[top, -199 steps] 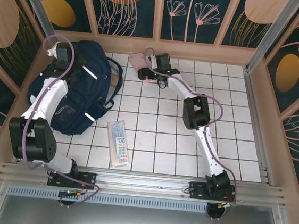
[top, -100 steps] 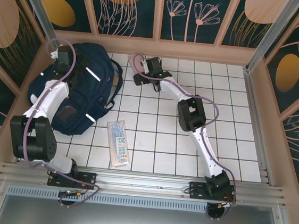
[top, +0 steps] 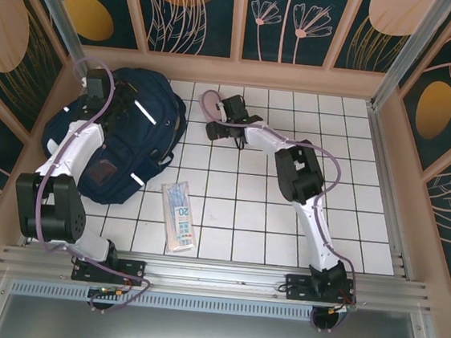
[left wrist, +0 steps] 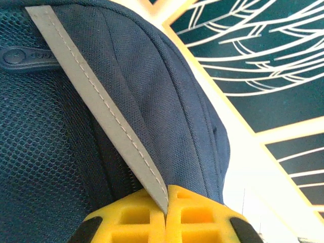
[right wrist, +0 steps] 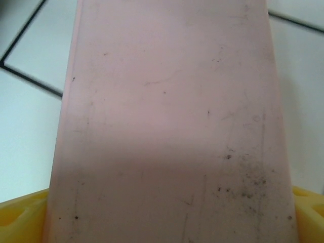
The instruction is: Pack the student bag
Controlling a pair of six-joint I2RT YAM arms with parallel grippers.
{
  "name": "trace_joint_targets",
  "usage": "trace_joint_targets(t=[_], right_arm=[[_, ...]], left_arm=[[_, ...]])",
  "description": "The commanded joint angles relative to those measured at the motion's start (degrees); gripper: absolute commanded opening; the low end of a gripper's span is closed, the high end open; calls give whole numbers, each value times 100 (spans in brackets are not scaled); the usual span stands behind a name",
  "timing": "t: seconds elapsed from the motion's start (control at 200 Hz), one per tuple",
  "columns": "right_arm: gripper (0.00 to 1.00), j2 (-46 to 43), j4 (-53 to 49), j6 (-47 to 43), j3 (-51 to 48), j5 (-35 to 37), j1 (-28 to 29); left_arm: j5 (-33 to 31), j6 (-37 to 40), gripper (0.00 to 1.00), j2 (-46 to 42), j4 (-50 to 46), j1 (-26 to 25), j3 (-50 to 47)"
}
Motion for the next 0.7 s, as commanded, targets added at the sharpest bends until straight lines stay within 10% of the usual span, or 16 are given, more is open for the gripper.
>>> trace_joint_targets(t=[0.0,0.696], right_arm=[[65,-687,-9,650,-799,53,-134],[64,-5207,1390,2687,-6177,1032,-1037]], left_arm=[[877,229,0,208,405,-33,473],[1465,3081,0,4272,-3503,-2613,6451]])
